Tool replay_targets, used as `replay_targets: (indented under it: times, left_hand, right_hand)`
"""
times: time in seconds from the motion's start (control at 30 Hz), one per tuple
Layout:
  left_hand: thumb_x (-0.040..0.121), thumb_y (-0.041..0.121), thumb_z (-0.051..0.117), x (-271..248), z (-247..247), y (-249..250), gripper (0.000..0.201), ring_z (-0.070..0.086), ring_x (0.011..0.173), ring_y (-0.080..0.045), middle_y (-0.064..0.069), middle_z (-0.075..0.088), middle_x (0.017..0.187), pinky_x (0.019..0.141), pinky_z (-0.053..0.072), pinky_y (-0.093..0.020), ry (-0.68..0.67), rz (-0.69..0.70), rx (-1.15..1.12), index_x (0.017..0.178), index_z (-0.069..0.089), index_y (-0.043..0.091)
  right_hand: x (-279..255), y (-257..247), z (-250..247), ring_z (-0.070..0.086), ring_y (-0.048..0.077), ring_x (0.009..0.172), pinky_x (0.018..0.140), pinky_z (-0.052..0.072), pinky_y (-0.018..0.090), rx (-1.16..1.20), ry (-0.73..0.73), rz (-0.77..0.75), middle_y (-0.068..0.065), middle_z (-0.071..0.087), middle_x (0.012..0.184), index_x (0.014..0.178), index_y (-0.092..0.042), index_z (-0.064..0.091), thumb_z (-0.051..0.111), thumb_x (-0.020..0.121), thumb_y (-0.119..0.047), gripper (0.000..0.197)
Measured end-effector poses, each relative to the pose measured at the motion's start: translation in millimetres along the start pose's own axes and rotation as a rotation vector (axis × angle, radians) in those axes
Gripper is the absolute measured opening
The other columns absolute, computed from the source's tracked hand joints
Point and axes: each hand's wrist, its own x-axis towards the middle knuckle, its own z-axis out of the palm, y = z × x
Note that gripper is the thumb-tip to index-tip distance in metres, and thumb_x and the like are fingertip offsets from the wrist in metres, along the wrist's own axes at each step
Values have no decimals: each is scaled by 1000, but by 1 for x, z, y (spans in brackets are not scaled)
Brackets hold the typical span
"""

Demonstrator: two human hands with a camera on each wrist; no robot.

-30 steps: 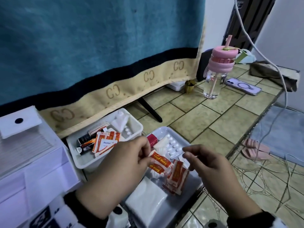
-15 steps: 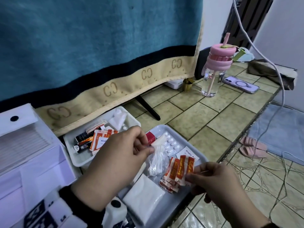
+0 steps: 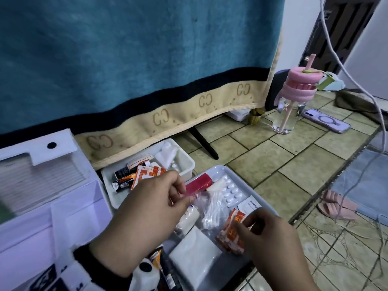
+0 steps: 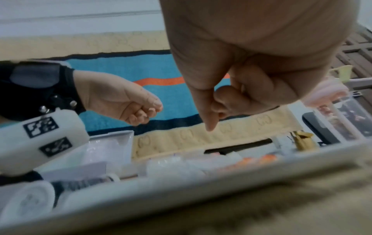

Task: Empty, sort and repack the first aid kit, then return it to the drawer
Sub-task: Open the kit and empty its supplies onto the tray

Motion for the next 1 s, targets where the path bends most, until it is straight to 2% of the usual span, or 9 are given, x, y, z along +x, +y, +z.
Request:
replay_targets:
  times: [0.07, 0.17, 0.33, 0.47, 0.57, 0.63, 0.73, 0.87, 1.0]
  left_hand:
    - [77, 32, 73, -5, -10, -7, 21, 53, 49, -3, 22, 60, 65, 53, 44, -26, -2, -40, 1, 71, 54, 27]
    - [78, 37, 70, -18, -33, -20, 18, 55, 56, -3, 21, 62, 75, 56, 44, -25, 6, -113, 67, 75, 55, 28]
    - [79, 51, 65, -47, -82, -57, 25, 58, 57, 1, 9, 65, 79, 56, 44, -19, -141, -362, 169, 89, 54, 30]
    - [79, 55, 61, -70, -120, -97, 26, 57, 79, 0, 14, 59, 94, 68, 45, -22, 9, -489, 299, 94, 52, 36]
    - [83, 46, 61, -83, -145, -125, 30, 56, 94, -10, 6, 56, 111, 81, 45, -27, 162, -530, 404, 106, 55, 27]
    - [87, 40, 60, -90, -160, -138, 42, 54, 110, -17, 0, 53, 126, 91, 42, -28, 206, -562, 457, 123, 52, 21]
    - [88, 36, 60, -98, -179, -149, 53, 48, 122, -19, 0, 48, 137, 98, 37, -29, 274, -539, 478, 135, 44, 20]
    - [86, 27, 63, -98, -196, -156, 59, 41, 131, -22, -2, 44, 143, 108, 34, -36, 418, -404, 478, 140, 40, 17]
    - [90, 19, 56, -88, -203, -161, 47, 47, 125, -24, -2, 49, 137, 104, 38, -42, 451, -385, 493, 135, 46, 18]
  right_hand:
    - [1, -19, -1, 52, 4, 46, 44, 33, 16, 56, -28, -84, -14, 58, 48, 57, -22, 56, 73, 71, -38, 27]
    - [-3, -59, 4, 49, 6, 45, 44, 31, 18, 137, -188, -270, -4, 60, 55, 64, -22, 58, 68, 76, -37, 22]
    - [-18, -140, 29, 50, 3, 49, 52, 38, 20, 164, -707, -563, 1, 62, 64, 86, -23, 61, 68, 80, -31, 12]
    - [-24, -196, 63, 59, 5, 67, 63, 44, 19, -57, -895, -756, -10, 65, 88, 112, -29, 60, 63, 85, -40, 29]
    - [-23, -226, 92, 59, 6, 89, 77, 43, 14, -294, -884, -926, -4, 56, 131, 133, -23, 51, 52, 93, -36, 42]
    - [-20, -240, 110, 50, 15, 122, 98, 37, 21, -396, -871, -970, 3, 43, 145, 142, -19, 40, 48, 95, -34, 49]
    - [-17, -255, 127, 45, 25, 127, 100, 35, 26, -438, -766, -1017, 12, 42, 142, 144, -15, 32, 48, 95, -28, 53]
    - [-15, -276, 133, 49, 19, 121, 96, 35, 21, -149, -498, -1132, 5, 44, 140, 143, -17, 34, 45, 91, -11, 54]
    - [-7, -294, 148, 52, 18, 118, 95, 36, 21, -124, -434, -1206, 4, 60, 124, 127, -16, 54, 41, 89, -2, 42]
